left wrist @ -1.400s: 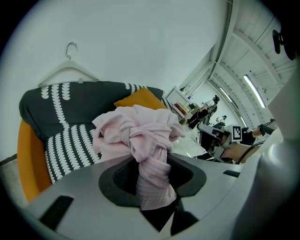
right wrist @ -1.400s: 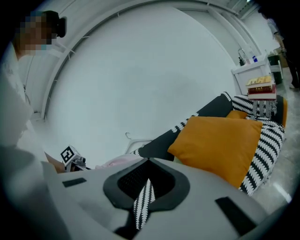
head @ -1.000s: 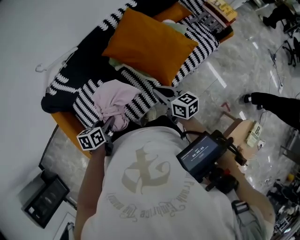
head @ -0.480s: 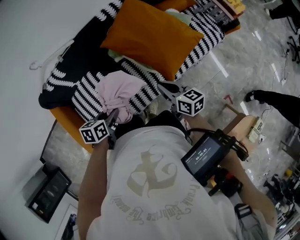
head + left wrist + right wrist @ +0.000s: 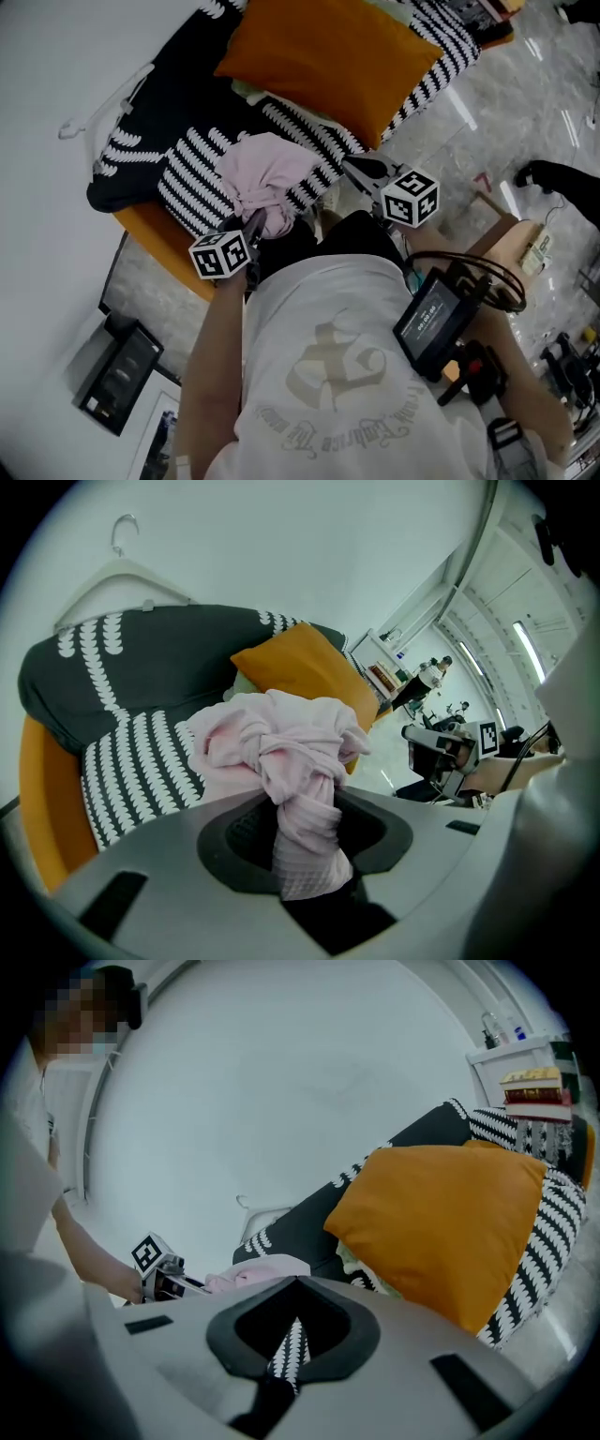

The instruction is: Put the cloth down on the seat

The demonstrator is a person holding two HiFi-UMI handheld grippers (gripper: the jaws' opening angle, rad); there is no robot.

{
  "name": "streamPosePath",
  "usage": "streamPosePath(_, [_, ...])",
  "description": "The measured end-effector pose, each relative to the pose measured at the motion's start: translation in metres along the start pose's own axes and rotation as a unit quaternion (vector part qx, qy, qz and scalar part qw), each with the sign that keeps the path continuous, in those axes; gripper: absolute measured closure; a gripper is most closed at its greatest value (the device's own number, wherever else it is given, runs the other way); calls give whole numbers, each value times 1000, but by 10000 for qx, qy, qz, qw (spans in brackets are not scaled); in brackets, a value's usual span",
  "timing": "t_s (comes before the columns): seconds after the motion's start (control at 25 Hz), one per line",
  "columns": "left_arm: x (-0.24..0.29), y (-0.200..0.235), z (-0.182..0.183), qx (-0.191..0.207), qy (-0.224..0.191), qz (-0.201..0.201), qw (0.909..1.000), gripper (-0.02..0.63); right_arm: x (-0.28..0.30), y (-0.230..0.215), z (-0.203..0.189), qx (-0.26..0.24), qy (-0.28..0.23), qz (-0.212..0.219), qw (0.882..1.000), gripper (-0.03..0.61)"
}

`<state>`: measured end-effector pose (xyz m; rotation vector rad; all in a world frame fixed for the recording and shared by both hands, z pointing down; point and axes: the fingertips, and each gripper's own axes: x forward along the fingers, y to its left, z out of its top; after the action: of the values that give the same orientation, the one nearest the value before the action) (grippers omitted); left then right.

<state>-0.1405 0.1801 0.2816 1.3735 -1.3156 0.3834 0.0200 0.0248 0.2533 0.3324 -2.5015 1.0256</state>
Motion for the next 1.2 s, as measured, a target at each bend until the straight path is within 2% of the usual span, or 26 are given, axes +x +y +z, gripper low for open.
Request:
streamPosePath(0.32, [30,42,-6,-177,283,228,9992,448,35,-21,-19,14,214,52,9998,563])
streamPosePath(0.8, [83,50,-7,67,628,294,9976,448,52,-47,-51,-21,482,147,9987,563])
streamPosePath(1.2, [121,62,-9,352,942,252,9946,448,62,-63,-77,203,549,182,9981,561])
